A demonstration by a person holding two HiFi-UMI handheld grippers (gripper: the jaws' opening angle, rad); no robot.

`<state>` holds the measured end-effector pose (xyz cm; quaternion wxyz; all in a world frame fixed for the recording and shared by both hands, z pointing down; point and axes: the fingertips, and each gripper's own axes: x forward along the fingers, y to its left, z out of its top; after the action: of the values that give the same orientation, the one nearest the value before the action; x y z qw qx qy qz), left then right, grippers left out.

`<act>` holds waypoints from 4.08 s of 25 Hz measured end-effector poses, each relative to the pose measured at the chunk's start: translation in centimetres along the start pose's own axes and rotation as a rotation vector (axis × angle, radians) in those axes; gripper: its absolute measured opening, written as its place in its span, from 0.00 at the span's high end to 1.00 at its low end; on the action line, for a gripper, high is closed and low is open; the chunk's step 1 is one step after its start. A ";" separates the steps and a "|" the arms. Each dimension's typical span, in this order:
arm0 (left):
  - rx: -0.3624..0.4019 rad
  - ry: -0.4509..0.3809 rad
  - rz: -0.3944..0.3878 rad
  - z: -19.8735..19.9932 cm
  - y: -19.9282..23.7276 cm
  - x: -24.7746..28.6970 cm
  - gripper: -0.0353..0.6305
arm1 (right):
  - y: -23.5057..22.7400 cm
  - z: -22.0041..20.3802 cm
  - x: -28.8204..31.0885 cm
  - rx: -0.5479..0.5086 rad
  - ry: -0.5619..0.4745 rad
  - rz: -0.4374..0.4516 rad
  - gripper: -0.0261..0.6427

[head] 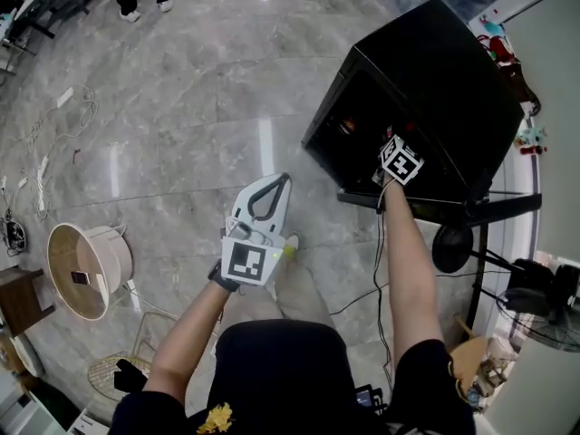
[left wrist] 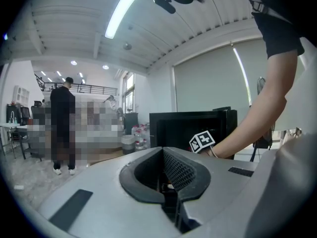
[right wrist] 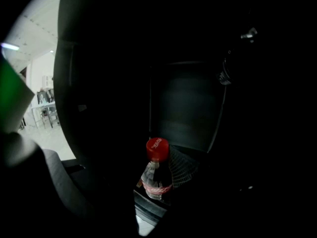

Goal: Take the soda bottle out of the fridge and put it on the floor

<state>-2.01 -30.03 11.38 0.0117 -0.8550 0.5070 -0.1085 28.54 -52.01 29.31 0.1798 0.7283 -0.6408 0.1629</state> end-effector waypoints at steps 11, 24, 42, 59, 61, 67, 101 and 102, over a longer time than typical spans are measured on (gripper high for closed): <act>-0.018 0.030 0.077 -0.6 1.6 -2.4 0.92 | 3.7 -0.2 -3.7 -0.011 -0.024 0.149 0.77; -0.066 0.015 0.198 -1.0 3.8 -10.5 0.92 | 12.5 0.0 -15.2 -0.185 -0.095 0.438 0.77; -0.109 -0.022 0.213 0.3 -1.8 -30.0 0.92 | 18.2 -1.0 -40.9 -0.261 -0.150 0.594 0.77; 0.041 0.000 0.240 3.6 -14.5 -26.6 0.92 | 7.4 -5.3 -47.6 -0.358 -0.137 0.751 0.77; 0.049 0.003 0.237 4.0 -16.3 -25.8 0.92 | 5.9 -6.4 -47.8 -0.359 -0.127 0.769 0.77; -0.031 -0.088 0.274 4.6 -16.7 -25.9 0.92 | 5.3 -9.9 -47.5 -0.338 -0.104 0.792 0.77; -0.083 -0.063 0.182 -56.6 -12.6 -6.6 0.92 | 20.9 -55.3 -9.2 -0.276 -0.133 0.765 0.77; -0.089 -0.064 0.181 -57.6 -12.6 -6.3 0.92 | 21.0 -56.5 -8.6 -0.269 -0.127 0.760 0.77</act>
<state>-5.39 -13.30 68.17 -0.0002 -0.8084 0.5859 -0.0571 6.21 -20.28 76.28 0.1602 0.4181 -0.8899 0.0872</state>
